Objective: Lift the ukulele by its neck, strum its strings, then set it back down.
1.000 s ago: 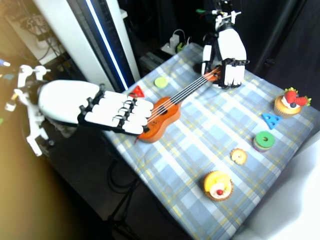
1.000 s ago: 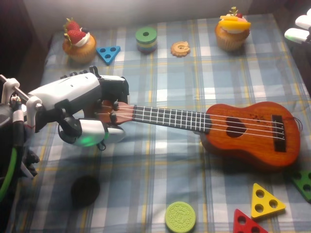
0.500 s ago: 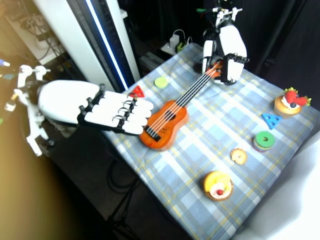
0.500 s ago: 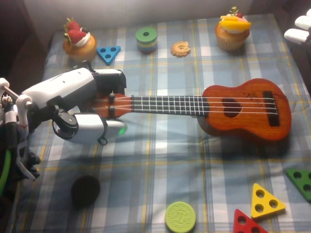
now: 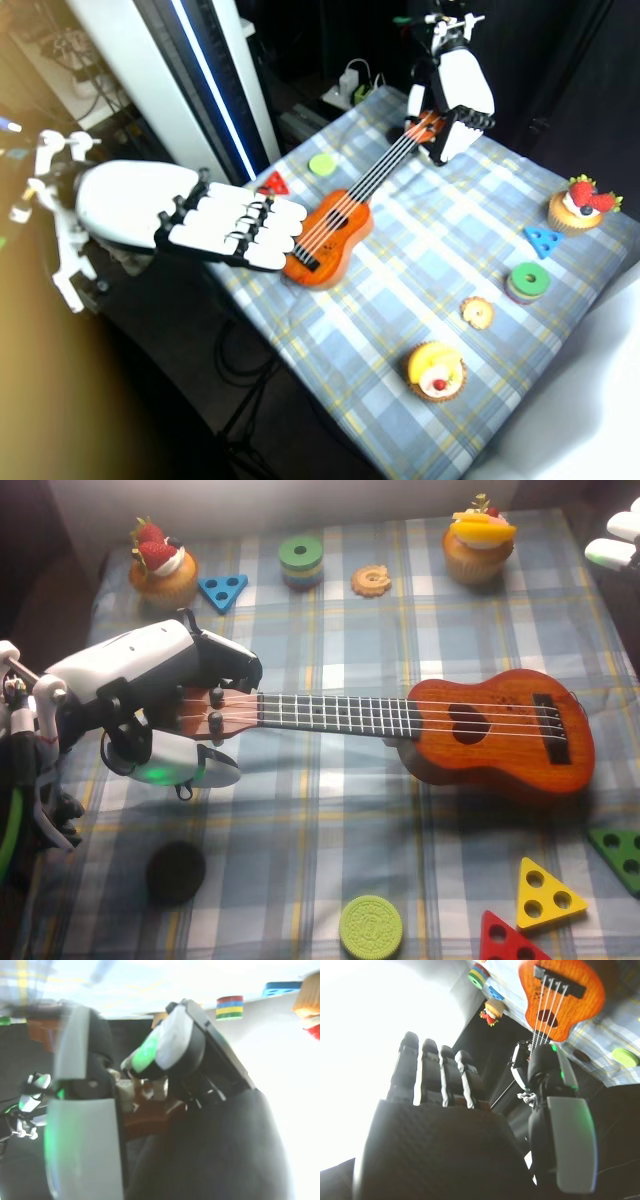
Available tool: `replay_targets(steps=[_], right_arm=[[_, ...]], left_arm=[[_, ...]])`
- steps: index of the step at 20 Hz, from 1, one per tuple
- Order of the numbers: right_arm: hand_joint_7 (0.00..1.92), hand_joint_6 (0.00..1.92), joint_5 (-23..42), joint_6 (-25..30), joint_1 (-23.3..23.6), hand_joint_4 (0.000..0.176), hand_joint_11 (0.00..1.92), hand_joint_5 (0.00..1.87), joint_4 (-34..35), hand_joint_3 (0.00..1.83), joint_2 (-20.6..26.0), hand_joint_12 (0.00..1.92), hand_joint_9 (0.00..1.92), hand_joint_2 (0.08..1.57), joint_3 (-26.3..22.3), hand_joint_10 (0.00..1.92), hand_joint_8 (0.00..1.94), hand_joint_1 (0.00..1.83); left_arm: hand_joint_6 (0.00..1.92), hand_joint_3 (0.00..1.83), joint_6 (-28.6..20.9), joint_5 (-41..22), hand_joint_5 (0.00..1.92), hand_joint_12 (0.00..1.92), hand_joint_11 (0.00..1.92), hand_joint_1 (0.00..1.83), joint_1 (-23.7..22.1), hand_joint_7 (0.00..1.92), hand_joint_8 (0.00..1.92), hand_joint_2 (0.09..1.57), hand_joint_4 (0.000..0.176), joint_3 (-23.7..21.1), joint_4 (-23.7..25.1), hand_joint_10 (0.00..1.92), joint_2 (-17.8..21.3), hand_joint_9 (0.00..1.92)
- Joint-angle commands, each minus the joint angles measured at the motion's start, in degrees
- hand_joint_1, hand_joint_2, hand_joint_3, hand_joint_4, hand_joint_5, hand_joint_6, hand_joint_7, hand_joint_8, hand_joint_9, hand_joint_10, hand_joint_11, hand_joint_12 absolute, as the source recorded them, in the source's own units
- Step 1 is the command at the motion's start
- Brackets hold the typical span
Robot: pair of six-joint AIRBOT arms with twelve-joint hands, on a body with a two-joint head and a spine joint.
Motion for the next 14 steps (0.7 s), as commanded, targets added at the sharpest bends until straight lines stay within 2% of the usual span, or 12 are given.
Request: replay_targets(steps=[1, 2, 3, 4, 6, 10, 12, 13, 14], right_arm=[[0.00, 0.00, 6.73, -0.06, 0.87, 0.000, 0.00, 0.00, 1.03, 0.00, 0.12, 0.00, 0.00, 1.23, 0.32, 0.00, 0.00, 0.55], [0.00, 0.00, 6.73, -0.06, 0.87, 0.018, 0.00, 0.00, 1.03, 0.00, 0.12, 0.00, 0.00, 1.22, 0.33, 0.00, 0.00, 0.55], [0.00, 0.00, 6.73, -0.06, 0.87, 0.023, 0.00, 0.00, 1.03, 0.00, 0.12, 0.00, 0.00, 1.22, 0.33, 0.00, 0.00, 0.54], [0.00, 0.00, 6.73, -0.06, 0.87, 0.009, 0.00, 0.00, 1.03, 0.00, 0.12, 0.00, 0.00, 1.23, 0.35, 0.00, 0.00, 0.57], [0.00, 0.00, 6.73, -0.06, 0.87, 0.000, 0.00, 0.00, 1.03, 0.00, 0.12, 0.00, 0.00, 1.23, 0.35, 0.00, 0.00, 0.58], [0.00, 0.00, 6.73, -0.06, 0.86, 0.000, 0.00, 0.00, 1.04, 0.00, 0.12, 0.00, 0.00, 1.23, 0.35, 0.00, 0.00, 0.59], [0.00, 0.00, 6.74, -0.06, 0.86, 0.011, 0.00, 0.00, 1.04, 0.00, 0.12, 0.00, 0.00, 1.22, 0.35, 0.00, 0.00, 0.56], [0.00, 0.00, 6.74, -0.06, 0.86, 0.000, 0.00, 0.00, 1.04, 0.00, 0.12, 0.00, 0.00, 1.23, 0.35, 0.00, 0.00, 0.55], [0.00, 0.00, 6.75, -0.06, 0.86, 0.003, 0.00, 0.00, 1.04, 0.00, 0.10, 0.00, 0.00, 1.23, 0.34, 0.00, 0.00, 0.55]], left_arm=[[1.92, 0.13, -0.62, -6.38, 1.07, 1.92, 1.56, 1.48, -0.32, 1.24, 1.92, 1.13, 0.000, 0.24, 0.23, 1.92, -0.05, 1.43], [1.92, 0.13, -0.62, -6.39, 1.08, 1.92, 1.57, 1.48, -0.32, 1.25, 1.92, 1.14, 0.000, 0.25, 0.23, 1.92, -0.05, 1.44], [1.92, 0.12, -0.62, -6.40, 1.09, 1.92, 1.58, 1.49, -0.32, 1.27, 1.92, 1.13, 0.000, 0.25, 0.23, 1.92, -0.05, 1.46], [1.92, 0.12, -0.62, -6.47, 1.10, 1.92, 1.58, 1.51, -0.32, 1.28, 1.92, 1.12, 0.000, 0.25, 0.23, 1.92, -0.05, 1.47], [1.92, 0.12, -0.64, -6.92, 1.11, 1.92, 1.59, 1.48, -0.31, 1.32, 1.92, 1.12, 0.000, 0.21, 0.19, 1.92, -0.05, 1.49], [1.92, 0.15, -3.16, -9.62, 1.15, 1.92, 1.67, 1.49, 0.28, 1.49, 1.92, 1.15, 0.000, -0.04, 0.49, 1.92, 0.41, 1.62], [1.92, 0.22, -7.63, -11.79, 1.12, 1.92, 1.65, 1.50, 0.90, 1.45, 1.92, 1.09, 0.000, -0.08, 2.18, 1.92, 1.15, 1.60], [1.92, 0.22, -8.70, -12.72, 1.12, 1.92, 1.65, 1.50, 1.11, 1.44, 1.92, 1.08, 0.000, -0.18, 2.44, 1.92, 1.44, 1.59], [1.92, 0.21, -8.78, -13.28, 1.13, 1.92, 1.64, 1.51, 1.20, 1.43, 1.92, 1.07, 0.000, -0.36, 2.49, 1.92, 1.63, 1.58]])
